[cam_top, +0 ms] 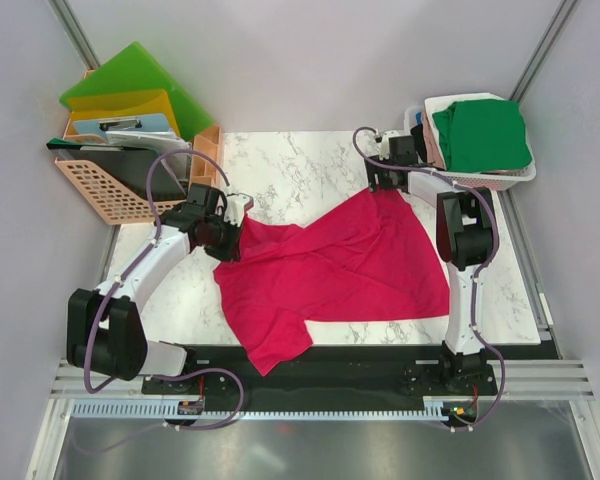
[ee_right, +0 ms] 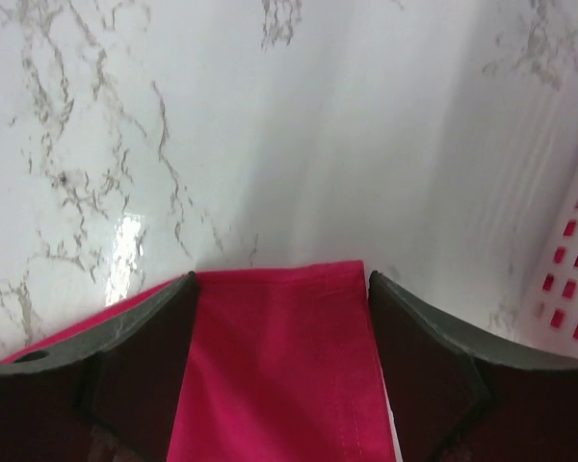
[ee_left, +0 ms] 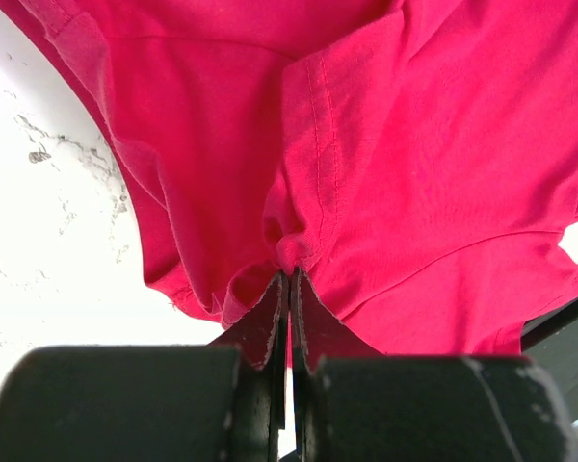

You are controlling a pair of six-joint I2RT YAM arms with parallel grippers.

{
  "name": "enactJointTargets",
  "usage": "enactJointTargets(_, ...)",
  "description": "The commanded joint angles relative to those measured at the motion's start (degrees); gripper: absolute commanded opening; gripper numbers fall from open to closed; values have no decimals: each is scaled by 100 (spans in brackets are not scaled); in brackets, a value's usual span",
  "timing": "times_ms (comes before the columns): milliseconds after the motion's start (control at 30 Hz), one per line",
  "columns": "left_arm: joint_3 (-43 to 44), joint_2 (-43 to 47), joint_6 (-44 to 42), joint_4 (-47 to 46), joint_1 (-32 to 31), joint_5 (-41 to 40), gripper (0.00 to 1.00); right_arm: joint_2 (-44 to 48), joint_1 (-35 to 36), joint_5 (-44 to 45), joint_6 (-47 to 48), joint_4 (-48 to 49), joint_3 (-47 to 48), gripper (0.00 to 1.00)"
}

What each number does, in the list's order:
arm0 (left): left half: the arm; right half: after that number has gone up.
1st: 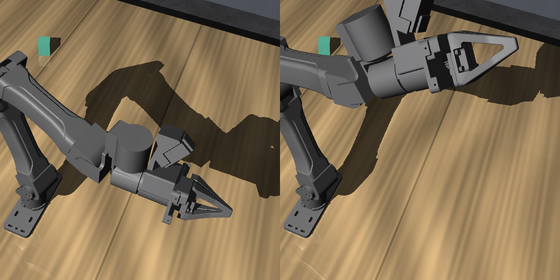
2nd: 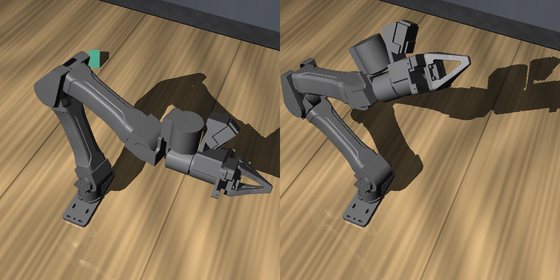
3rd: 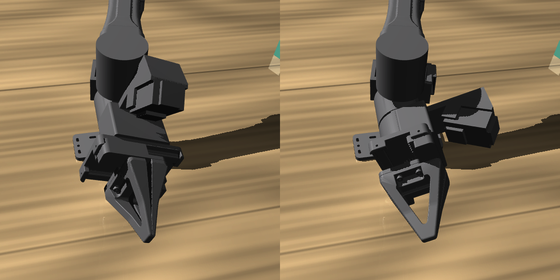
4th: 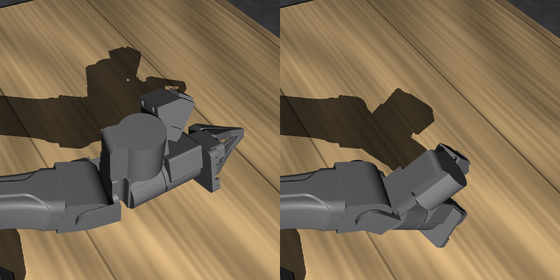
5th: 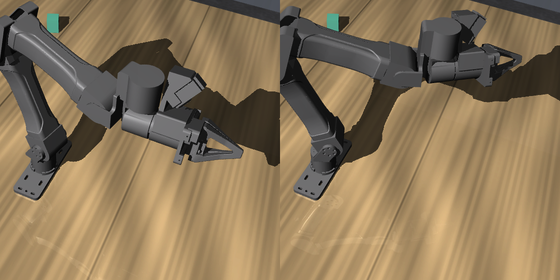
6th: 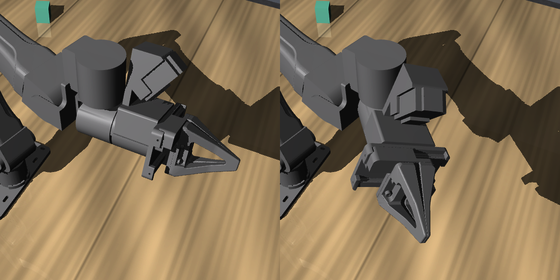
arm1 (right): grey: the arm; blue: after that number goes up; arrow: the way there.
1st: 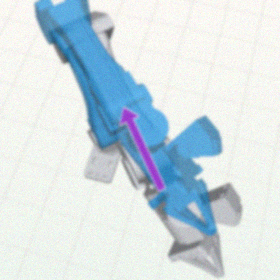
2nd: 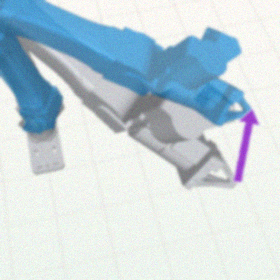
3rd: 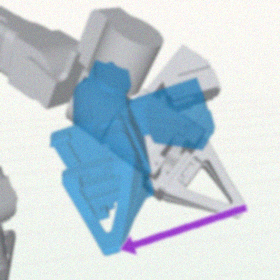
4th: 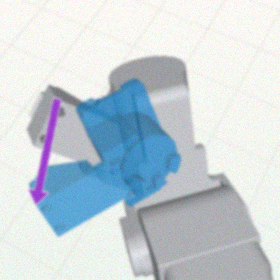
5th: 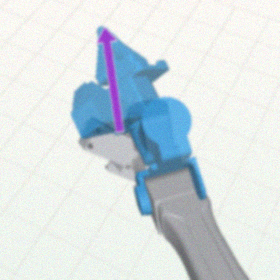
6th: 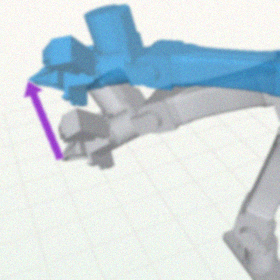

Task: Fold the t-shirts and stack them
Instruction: Grap the side of the flattened tshirt furthest away from the robot with both arms

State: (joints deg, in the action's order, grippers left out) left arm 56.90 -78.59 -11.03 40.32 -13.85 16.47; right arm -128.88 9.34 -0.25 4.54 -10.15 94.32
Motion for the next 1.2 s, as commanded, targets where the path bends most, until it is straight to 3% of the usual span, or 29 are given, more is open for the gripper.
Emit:
enactJointTargets(0, -30, 159, -163, -41, 22, -83, 2, -550, -389, 456, -49, -179, 68, 79)
enactJointTargets(100, -30, 142, -154, -41, 22, -100, 2, -568, -468, 324, -93, -206, 95, 77)
enactJointTargets(167, -22, 151, -154, -41, 22, -100, 2, -577, -530, 219, -154, -233, 113, 71)
enactJointTargets(233, -13, 133, -154, -41, 22, -91, 2, -551, -583, 79, -190, -233, 69, 58)
enactJointTargets(300, 5, 107, -154, -41, 22, -82, 2, -507, -600, 43, -181, -233, -36, 38)
enactJointTargets(467, 49, 36, -137, -41, 22, -12, 2, -384, -592, 43, -93, -233, -125, 11)
enactJointTargets(500, 49, 28, -145, -50, 22, -3, 2, -366, -609, 43, -93, -233, -116, 0)
enactJointTargets(700, 58, -51, -163, -50, 22, -3, 2, -103, -609, -123, -23, -321, -194, 0)
enactJointTargets(833, 137, -113, -277, -103, 14, 40, 2, 590, -609, -299, 222, -356, -563, 0)
enactJointTargets(1167, 383, -192, -549, -314, -22, 234, 2, 3603, -592, -1293, 460, -1357, -1750, 0)
